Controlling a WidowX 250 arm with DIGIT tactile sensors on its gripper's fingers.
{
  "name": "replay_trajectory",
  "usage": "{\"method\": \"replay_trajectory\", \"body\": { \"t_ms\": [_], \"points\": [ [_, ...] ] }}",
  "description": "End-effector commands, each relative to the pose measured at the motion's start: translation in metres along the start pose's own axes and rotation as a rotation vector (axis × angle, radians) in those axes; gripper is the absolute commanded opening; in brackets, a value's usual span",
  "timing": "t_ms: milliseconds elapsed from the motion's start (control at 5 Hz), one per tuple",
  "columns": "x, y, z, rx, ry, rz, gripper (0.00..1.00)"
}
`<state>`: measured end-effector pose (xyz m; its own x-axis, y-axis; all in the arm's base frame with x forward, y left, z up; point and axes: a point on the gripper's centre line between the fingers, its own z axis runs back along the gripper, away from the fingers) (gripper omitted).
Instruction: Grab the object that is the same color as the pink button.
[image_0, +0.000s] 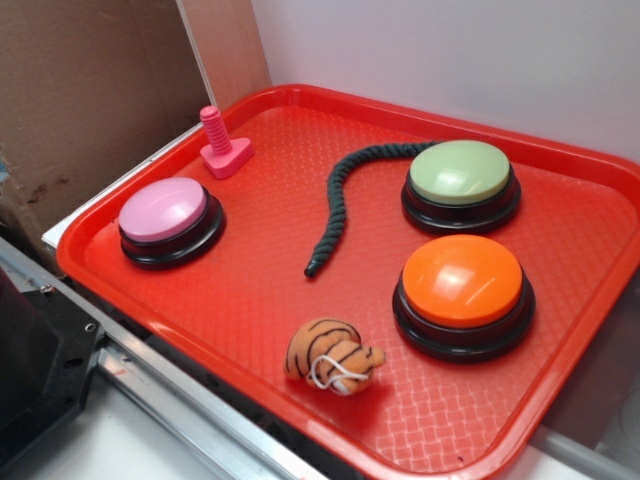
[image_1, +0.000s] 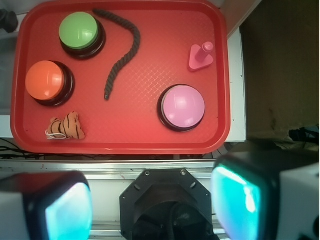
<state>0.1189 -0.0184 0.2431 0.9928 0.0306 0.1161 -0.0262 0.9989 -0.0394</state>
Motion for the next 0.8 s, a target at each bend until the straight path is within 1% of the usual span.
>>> {"method": "replay_trajectory", "body": {
  "t_ms": [0,200,400,600],
  "points": [
    [0.0,0.0,0.0,0.0,0.0,0.0,1.0],
    [0.021,0.016,-0.005,0.02,0.002,0.043,1.0],
    [0.034,0.041,-0.011,0.027,0.018,0.138,1.0],
    [0.049,0.058,-0.018,0.028,0.023,0.173,1.0]
  ]
}}
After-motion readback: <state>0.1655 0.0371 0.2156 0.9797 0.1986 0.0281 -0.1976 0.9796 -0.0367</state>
